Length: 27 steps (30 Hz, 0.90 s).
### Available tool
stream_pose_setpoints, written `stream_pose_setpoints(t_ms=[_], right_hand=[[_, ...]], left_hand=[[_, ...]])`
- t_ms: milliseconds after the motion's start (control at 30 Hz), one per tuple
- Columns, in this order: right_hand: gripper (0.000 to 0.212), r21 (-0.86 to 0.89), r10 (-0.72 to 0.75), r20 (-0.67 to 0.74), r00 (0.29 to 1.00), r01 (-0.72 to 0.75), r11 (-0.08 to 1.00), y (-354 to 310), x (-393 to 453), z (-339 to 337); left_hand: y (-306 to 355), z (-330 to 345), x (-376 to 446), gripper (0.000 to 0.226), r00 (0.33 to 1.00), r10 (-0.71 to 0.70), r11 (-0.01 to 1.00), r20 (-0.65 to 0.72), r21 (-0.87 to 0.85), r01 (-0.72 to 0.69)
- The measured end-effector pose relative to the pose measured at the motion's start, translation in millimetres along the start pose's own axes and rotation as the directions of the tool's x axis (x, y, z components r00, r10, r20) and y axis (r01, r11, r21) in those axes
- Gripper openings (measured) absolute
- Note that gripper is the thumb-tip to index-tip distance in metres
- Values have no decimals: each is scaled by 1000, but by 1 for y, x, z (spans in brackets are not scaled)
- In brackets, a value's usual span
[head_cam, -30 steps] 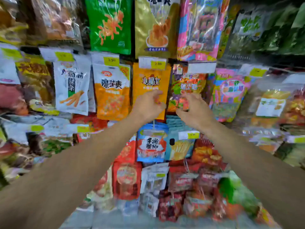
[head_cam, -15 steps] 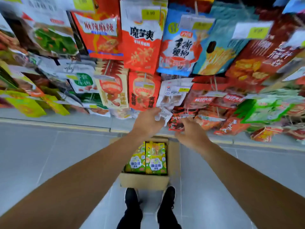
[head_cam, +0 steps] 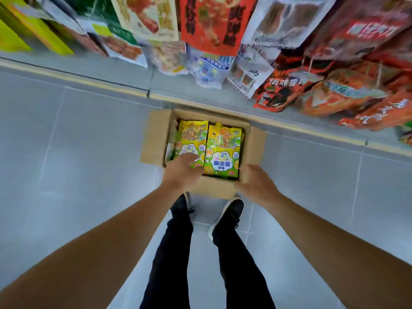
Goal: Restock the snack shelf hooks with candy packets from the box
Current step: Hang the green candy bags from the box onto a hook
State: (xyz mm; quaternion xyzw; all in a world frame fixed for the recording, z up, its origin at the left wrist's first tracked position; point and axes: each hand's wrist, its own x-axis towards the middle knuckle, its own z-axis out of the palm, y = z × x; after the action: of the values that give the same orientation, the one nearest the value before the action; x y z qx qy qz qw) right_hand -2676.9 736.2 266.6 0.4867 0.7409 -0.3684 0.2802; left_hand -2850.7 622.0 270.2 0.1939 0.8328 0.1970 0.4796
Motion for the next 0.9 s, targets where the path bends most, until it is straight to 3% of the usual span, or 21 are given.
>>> stream_pose_setpoints(t_ms=[100,267,367,533,733,833,900], right_hand=[[68,74,11,31,999,-13,997,22,45,33],[59,127,46,12,999,-47,991,51,129,77],[65,191,94,-4,996,-91,977,66,181,102],[70,297,146,-26,989,-132,946,84,251,133],[82,341,225,-87,970,-183,922,106,314,170],[98,459,322,-31,946,-273,845,110,330,177],[92,547,408,-33,913,-325,771,110,335,178]], left_hand=[[-31,29,36,36,998,-60,998,7,-16,60],[-69,75,102,22,990,-135,985,32,-100,138],[-89,105,152,41,984,-173,975,30,-136,176],[-111,149,219,44,974,-222,951,55,-208,228],[-132,191,287,55,974,-199,972,110,-102,210],[-136,206,306,53,961,-238,959,139,-121,255],[-136,212,313,42,963,-235,964,133,-91,248]])
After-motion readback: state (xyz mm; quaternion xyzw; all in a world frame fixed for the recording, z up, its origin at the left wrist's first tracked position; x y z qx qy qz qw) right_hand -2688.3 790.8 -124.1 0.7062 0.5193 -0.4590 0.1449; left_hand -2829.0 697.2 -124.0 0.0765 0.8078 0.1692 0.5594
